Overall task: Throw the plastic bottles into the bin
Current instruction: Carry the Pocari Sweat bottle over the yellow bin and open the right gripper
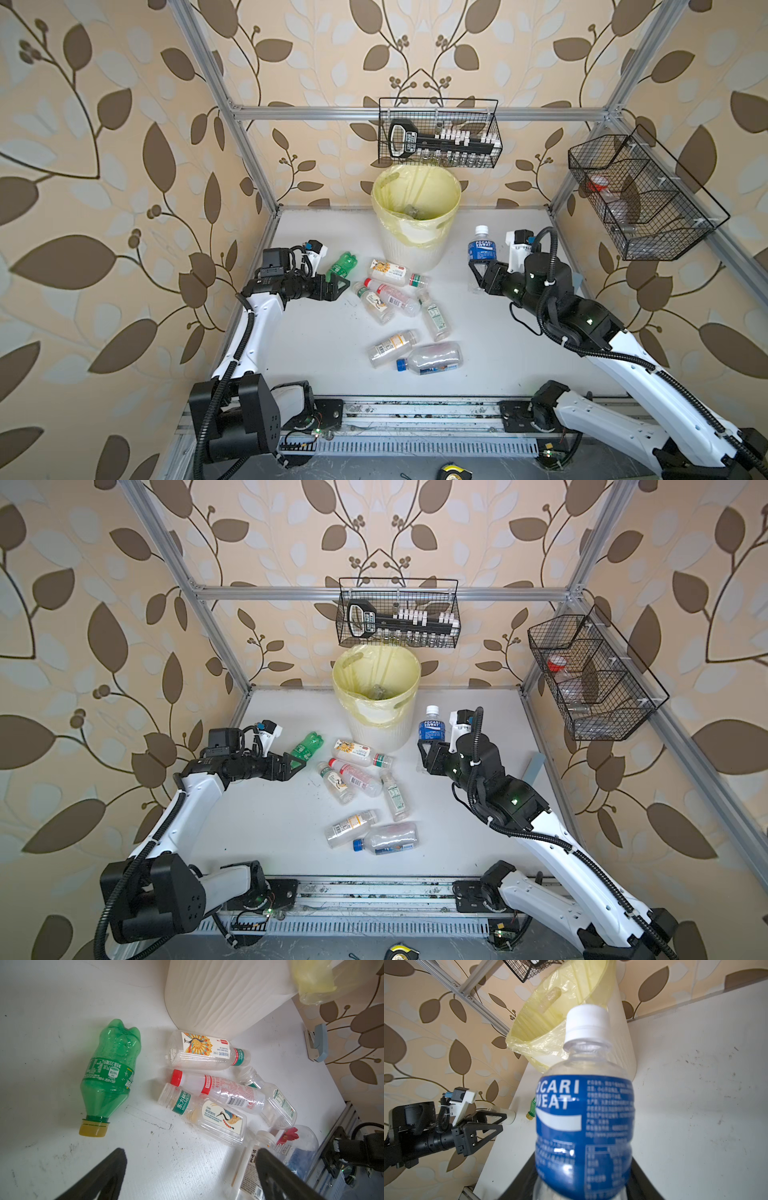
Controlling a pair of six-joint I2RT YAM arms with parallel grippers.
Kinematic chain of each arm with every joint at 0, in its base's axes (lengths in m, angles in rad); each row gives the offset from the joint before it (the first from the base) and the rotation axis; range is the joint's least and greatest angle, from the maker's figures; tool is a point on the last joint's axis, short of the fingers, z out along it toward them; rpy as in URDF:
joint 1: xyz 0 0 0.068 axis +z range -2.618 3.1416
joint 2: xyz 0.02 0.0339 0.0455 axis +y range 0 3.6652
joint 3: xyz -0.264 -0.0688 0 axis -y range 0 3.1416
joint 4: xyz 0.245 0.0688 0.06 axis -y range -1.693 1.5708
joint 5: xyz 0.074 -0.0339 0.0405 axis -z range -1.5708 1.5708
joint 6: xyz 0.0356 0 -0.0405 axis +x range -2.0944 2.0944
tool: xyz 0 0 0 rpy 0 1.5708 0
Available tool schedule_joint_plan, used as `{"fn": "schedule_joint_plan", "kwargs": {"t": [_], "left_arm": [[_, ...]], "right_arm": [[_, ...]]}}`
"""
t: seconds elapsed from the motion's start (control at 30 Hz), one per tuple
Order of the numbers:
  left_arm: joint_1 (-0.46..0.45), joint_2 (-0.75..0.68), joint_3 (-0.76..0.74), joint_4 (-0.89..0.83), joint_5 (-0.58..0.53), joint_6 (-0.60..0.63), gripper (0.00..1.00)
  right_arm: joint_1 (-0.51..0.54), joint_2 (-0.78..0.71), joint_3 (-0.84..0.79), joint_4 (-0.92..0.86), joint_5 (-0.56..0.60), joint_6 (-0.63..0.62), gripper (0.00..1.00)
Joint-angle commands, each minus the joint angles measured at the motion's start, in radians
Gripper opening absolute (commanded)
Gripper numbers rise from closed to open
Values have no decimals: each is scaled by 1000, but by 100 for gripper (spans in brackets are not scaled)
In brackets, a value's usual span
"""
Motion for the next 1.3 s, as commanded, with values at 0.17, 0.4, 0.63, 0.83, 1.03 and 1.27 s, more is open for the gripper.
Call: {"fn": "schedule_joint_plan", "kwargs": {"t": [0.17, 0.4, 0.63, 0.83, 1.03, 1.27], "left_arm": [[38, -4, 26, -10, 48, -1, 99], [50, 31, 32, -21, 66, 3, 99], [74, 46, 52, -26, 72, -32, 99], [83, 46, 61, -36, 86, -35, 99], [84, 31, 60, -36, 91, -29, 99], [85, -1, 44, -16, 91, -17, 99]], "right_arm": [[-14, -118, -23, 52, 37, -35, 51], [-18, -60, -12, 132, -21, -23, 51], [-18, 211, 209, 247, -83, -70, 51], [-64, 579, 617, 244, -128, -103, 56], [-101, 829, 961, 60, -200, -103, 100], [-85, 663, 772, 116, -196, -116, 100]]}}
